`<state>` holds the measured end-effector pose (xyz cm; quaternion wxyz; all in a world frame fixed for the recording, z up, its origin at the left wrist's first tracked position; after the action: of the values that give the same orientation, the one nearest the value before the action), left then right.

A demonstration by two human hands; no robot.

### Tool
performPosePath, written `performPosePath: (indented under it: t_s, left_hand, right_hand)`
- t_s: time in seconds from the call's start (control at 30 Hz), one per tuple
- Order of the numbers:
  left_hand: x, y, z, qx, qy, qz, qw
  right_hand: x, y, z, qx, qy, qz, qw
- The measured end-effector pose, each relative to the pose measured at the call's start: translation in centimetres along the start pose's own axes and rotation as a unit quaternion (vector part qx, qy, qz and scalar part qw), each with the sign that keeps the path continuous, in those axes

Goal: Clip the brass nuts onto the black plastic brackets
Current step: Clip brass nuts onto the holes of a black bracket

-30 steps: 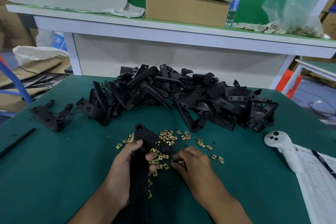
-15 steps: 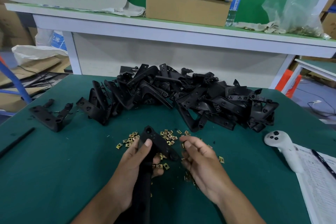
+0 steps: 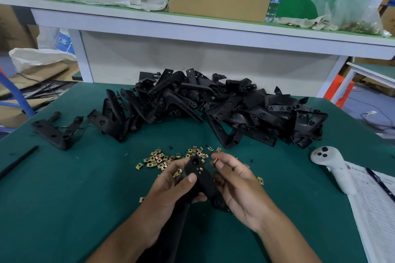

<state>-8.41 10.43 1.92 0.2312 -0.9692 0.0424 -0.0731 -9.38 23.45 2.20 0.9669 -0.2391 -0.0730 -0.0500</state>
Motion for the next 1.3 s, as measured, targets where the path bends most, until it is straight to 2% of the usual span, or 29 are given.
performPosePath:
  t_s: [0.43,0.6,0.97,1.3]
  left_hand:
    - [0.1,0.2,0.5,-0.015,0.009,0.004,1.000]
    - [0.1,0.0,0.3,-0.018,-0.001,0.008,1.000]
    - [0.3,-0.3,0.3,-0.032,-0.002,0.020,0.999]
    - [0.3,-0.5,0.2,-0.043,-0.012,0.030,0.999]
  right_hand:
    - [0.1,-0.7,-0.8,0.003,-0.009,0.043,0.999]
    - [-0.3,0.0,-1.1,0.027,0.002,0.024,0.999]
    - [-0.2,0.0,-1.2,0.049,-0.002,0.039,0.998]
    - [0.3,-0.3,0.0,0.088,0.065,0.021,0.994]
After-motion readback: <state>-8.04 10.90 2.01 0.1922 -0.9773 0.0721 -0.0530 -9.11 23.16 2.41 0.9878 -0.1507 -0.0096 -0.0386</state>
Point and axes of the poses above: each hand's wrist, its own x-axis away from the middle knuckle, its own y-axis out of the back of the hand, z = x × y, the point moved 10 cm from there along -x, towards the middle knuckle, and after that the axes turned 14 degrees about -z, right-handed, at the moved point
